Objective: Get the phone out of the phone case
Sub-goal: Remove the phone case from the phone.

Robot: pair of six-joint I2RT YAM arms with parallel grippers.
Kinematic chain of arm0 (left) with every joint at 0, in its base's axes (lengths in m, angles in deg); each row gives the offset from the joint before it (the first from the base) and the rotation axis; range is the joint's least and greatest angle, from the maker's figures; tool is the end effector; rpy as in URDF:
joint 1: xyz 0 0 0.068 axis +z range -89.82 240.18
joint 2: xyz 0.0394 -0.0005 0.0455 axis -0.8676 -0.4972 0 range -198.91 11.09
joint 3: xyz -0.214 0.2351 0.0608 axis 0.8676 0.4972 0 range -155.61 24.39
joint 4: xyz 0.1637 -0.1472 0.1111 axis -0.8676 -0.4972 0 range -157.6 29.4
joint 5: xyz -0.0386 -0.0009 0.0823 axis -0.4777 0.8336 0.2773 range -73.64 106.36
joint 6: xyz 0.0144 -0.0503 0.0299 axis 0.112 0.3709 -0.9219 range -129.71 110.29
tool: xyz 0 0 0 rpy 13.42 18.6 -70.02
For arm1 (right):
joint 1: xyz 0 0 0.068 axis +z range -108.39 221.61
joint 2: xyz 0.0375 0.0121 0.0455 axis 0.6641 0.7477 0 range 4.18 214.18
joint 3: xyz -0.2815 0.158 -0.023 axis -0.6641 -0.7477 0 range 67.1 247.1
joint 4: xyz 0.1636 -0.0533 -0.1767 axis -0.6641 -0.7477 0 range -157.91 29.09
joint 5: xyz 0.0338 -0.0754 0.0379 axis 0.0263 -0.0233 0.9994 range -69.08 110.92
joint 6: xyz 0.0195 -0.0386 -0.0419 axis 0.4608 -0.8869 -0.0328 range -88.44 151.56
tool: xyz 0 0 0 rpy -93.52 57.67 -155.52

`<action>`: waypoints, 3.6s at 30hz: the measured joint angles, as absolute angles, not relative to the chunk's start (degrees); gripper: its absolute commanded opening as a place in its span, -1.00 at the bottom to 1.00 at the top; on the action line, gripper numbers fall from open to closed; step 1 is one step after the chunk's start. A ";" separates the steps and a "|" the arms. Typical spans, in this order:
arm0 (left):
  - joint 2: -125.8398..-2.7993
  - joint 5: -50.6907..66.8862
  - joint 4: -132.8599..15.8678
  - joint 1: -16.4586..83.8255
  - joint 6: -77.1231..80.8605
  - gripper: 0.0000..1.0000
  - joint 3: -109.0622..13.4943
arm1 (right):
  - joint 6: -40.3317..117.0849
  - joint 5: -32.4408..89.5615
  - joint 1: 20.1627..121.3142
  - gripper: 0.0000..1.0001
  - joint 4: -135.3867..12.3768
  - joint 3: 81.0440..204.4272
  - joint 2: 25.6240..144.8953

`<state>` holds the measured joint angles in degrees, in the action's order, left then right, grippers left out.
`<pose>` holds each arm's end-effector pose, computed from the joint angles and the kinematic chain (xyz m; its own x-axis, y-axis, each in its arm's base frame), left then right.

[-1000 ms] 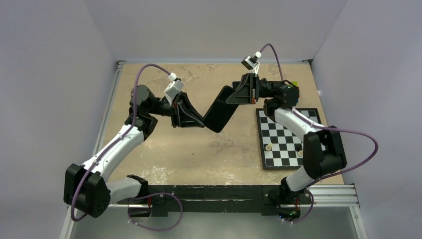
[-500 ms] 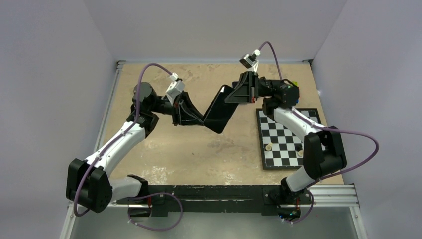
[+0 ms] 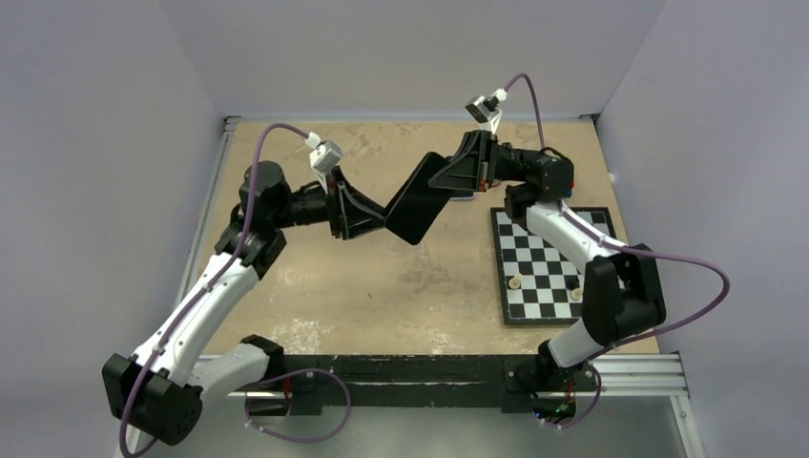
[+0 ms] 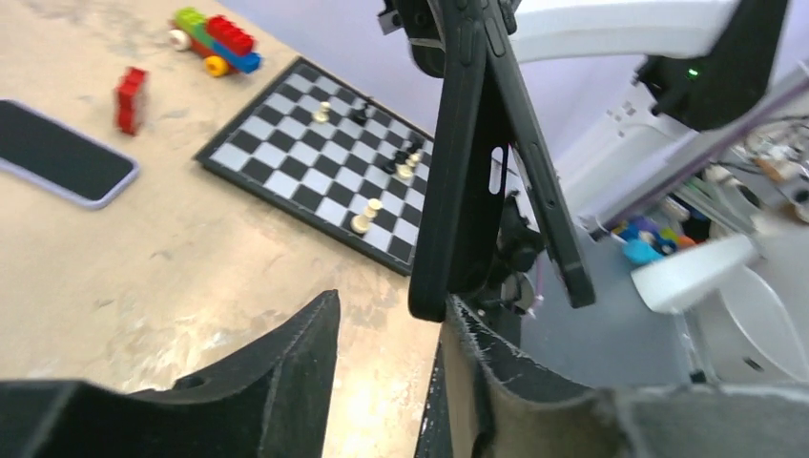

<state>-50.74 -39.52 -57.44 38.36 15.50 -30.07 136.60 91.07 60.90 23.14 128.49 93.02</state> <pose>0.1760 -0.1102 0.4152 -0.4770 -0.0664 -0.8764 0.8531 0.2050 -0.4798 0.2633 0.1366 0.4517 -0.7848 0.0728 -0.6155 -0.6050 -0.3051 0.7354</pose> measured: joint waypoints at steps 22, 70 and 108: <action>-38.28 -24.22 -49.29 32.63 47.96 0.09 -21.94 | 115.83 87.27 60.62 -1.00 -5.47 133.64 90.48; -51.85 -27.21 -63.58 32.06 35.33 -0.40 -37.31 | 81.58 86.81 62.26 -1.00 -42.47 144.14 85.76; -47.15 -15.96 -34.08 31.89 58.65 -1.00 -17.00 | 92.58 81.17 65.60 0.44 -27.65 134.21 87.84</action>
<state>-47.15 -15.96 -34.08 31.89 58.65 -17.00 92.58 81.17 65.60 -27.65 134.21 87.84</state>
